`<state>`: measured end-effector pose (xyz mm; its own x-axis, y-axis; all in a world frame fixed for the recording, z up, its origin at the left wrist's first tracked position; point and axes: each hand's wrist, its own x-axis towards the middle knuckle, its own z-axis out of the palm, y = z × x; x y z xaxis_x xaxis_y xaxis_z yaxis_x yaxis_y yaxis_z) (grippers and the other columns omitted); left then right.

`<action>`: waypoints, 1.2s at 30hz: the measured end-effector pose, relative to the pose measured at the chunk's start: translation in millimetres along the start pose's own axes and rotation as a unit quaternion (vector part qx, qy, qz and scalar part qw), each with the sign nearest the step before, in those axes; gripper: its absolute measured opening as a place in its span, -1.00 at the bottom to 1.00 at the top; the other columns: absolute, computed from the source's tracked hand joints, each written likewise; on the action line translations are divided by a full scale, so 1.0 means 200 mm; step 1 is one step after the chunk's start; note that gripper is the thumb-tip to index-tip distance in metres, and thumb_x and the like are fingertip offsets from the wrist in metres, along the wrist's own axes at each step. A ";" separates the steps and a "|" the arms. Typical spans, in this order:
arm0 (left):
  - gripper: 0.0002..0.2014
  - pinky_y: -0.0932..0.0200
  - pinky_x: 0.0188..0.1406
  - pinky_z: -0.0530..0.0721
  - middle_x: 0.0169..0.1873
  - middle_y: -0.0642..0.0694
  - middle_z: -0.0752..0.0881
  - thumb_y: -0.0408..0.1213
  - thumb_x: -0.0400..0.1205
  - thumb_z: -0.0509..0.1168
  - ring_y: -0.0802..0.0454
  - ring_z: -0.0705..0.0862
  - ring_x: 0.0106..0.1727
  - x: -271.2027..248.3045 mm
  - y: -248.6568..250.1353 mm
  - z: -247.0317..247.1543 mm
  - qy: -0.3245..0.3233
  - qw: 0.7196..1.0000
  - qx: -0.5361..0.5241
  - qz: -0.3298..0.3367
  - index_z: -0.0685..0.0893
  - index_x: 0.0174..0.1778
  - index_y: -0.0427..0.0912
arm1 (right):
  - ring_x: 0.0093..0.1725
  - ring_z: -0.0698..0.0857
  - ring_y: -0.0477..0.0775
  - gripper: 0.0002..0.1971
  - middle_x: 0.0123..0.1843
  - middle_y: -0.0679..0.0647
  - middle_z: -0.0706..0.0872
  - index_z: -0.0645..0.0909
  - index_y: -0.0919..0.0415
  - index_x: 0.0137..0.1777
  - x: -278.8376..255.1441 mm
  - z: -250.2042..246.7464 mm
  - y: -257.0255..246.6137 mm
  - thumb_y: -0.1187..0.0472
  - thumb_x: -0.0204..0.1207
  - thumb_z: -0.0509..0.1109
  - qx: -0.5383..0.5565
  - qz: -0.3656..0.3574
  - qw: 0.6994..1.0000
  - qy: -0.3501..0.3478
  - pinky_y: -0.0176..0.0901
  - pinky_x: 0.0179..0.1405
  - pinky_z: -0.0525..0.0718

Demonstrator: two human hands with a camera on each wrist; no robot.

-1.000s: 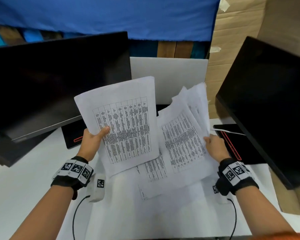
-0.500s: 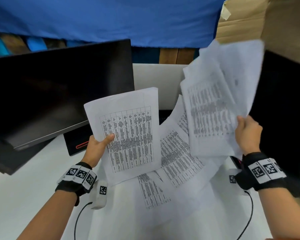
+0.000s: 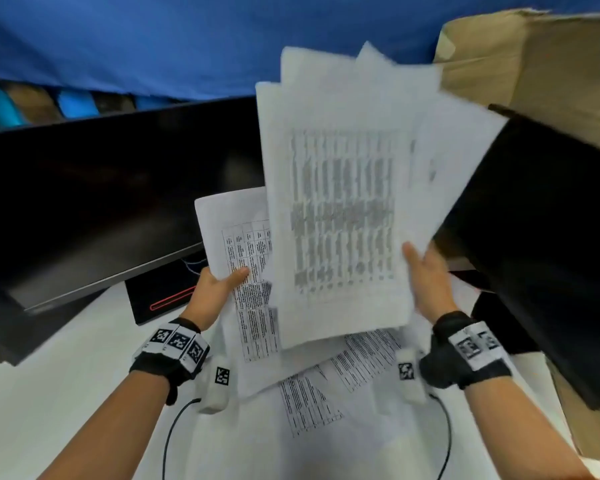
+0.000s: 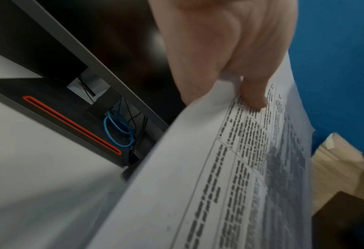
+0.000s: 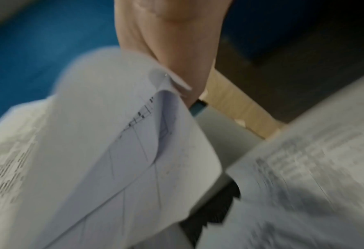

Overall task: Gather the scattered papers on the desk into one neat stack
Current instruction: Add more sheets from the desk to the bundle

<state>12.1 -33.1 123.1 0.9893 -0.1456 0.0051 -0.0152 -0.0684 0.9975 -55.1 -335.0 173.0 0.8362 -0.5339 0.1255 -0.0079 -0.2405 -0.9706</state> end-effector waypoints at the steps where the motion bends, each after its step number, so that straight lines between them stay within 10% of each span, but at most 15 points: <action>1: -0.68 0.22 0.03 0.73 0.02 0.01 0.75 -0.34 0.55 0.31 0.20 0.75 0.01 0.00 0.01 0.01 -0.008 1.000 -0.006 -0.004 0.60 0.24 -0.20 | 0.27 0.59 0.06 -0.66 0.24 0.10 0.62 0.49 0.39 0.33 -0.03 0.06 0.07 0.22 0.65 0.17 0.017 0.053 0.998 -0.041 -0.42 0.01 0.57; 6: -0.79 -0.04 -0.09 0.73 -0.44 0.06 0.81 -0.38 0.62 0.18 0.14 0.77 -0.32 0.00 0.06 0.06 -0.012 0.999 -0.010 -0.032 0.70 -0.19 -0.08 | 0.35 0.57 0.20 -0.55 0.42 0.18 0.57 0.37 0.25 0.45 -0.08 0.25 0.22 0.07 0.62 0.19 0.050 0.181 0.974 -0.129 0.22 0.38 0.53; 10: -0.63 0.00 0.16 0.61 -0.12 0.07 0.74 0.06 0.68 -0.08 0.13 0.70 -0.05 -0.01 0.08 0.08 0.033 0.990 -0.133 -0.045 0.63 -0.07 0.10 | 0.39 0.48 0.00 -0.59 0.43 0.00 0.50 0.32 0.20 0.50 -0.12 0.29 0.17 0.20 0.66 0.14 0.059 0.112 0.982 -0.137 -0.07 0.46 0.37; 14: -0.72 -0.05 0.27 0.60 0.04 0.02 0.72 -0.20 0.60 0.24 0.01 0.70 0.13 -0.01 0.05 0.07 0.040 0.998 -0.041 0.037 0.58 0.22 -0.11 | 0.30 0.53 -0.09 -0.60 0.32 -0.06 0.55 0.37 0.23 0.46 -0.15 0.29 0.12 0.25 0.64 0.19 0.070 0.059 0.986 -0.142 -0.26 0.29 0.45; 19: -0.81 0.13 0.03 0.73 -0.21 0.14 0.84 -0.36 0.53 0.33 0.18 0.79 -0.10 -0.01 0.08 0.07 0.012 0.997 -0.059 0.040 0.67 -0.01 0.00 | -0.18 0.74 -0.22 -0.67 -0.09 0.07 0.73 0.57 0.28 0.01 -0.10 0.25 0.13 0.09 0.38 0.51 0.053 0.074 0.984 -0.150 -0.22 -0.11 0.67; 25: -0.62 0.14 0.22 0.63 0.06 0.03 0.71 -0.42 0.47 0.38 0.25 0.71 0.06 -0.02 0.07 0.11 -0.024 0.998 -0.026 0.058 0.58 0.21 -0.12 | 0.40 0.52 0.22 0.36 0.42 0.20 0.55 0.29 0.28 0.47 -0.03 0.28 0.22 -0.47 -0.34 0.57 0.010 0.105 0.981 -0.160 0.24 0.44 0.47; 36: -0.33 0.31 0.01 0.71 -0.06 0.22 0.81 0.18 -0.01 0.59 0.22 0.75 0.04 0.00 0.12 0.04 -0.092 0.990 -0.063 0.083 0.65 0.03 0.14 | 0.17 0.71 0.05 -0.20 0.13 0.08 0.75 0.58 0.23 0.19 -0.03 0.23 0.03 -0.10 -0.06 0.69 0.054 0.055 0.972 -0.221 0.06 0.36 0.57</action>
<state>10.3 -42.8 145.6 0.9315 -0.3221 0.1691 -0.1463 0.0939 0.9848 -34.9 -294.8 157.4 0.9876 -0.1457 -0.0582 -0.0735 -0.1021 -0.9921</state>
